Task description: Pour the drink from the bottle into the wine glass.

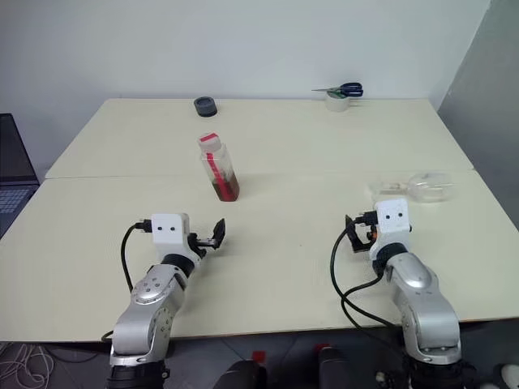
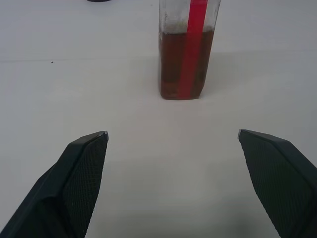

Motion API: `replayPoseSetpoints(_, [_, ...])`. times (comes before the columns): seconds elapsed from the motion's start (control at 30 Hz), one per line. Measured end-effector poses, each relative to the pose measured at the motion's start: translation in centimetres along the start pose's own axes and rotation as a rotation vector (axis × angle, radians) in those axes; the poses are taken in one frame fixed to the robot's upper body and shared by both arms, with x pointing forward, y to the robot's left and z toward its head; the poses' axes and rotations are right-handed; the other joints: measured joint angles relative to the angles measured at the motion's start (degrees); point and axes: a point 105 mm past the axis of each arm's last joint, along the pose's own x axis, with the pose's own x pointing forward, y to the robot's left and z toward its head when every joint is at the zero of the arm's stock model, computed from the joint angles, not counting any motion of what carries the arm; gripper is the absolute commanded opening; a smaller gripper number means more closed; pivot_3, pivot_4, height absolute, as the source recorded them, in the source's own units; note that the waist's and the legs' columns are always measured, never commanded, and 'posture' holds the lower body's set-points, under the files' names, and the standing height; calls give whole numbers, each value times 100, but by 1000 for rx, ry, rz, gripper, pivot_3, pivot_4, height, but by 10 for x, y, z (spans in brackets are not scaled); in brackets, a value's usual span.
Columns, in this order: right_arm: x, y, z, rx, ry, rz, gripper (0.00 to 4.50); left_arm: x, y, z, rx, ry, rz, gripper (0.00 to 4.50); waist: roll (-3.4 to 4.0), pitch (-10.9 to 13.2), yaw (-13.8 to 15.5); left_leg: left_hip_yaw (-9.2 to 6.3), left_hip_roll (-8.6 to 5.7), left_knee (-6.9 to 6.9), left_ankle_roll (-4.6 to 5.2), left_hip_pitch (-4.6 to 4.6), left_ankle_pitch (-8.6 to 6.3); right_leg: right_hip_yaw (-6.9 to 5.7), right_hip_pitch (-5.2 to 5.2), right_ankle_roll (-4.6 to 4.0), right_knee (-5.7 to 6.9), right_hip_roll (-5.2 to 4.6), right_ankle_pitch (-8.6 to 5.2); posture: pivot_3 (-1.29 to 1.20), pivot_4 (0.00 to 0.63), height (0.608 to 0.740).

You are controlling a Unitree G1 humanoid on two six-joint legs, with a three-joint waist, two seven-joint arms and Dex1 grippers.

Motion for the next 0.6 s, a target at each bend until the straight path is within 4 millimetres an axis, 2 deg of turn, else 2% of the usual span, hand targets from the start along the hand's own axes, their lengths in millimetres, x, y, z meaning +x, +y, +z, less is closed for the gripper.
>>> replayPoseSetpoints(0.6, [1,0,1,5,-6,-6,4500,-4,5,5,-6,-12,17,4480,0,0,-1,1,0,0,0,0,0,0,0,0,0,0,0,0,150,740])
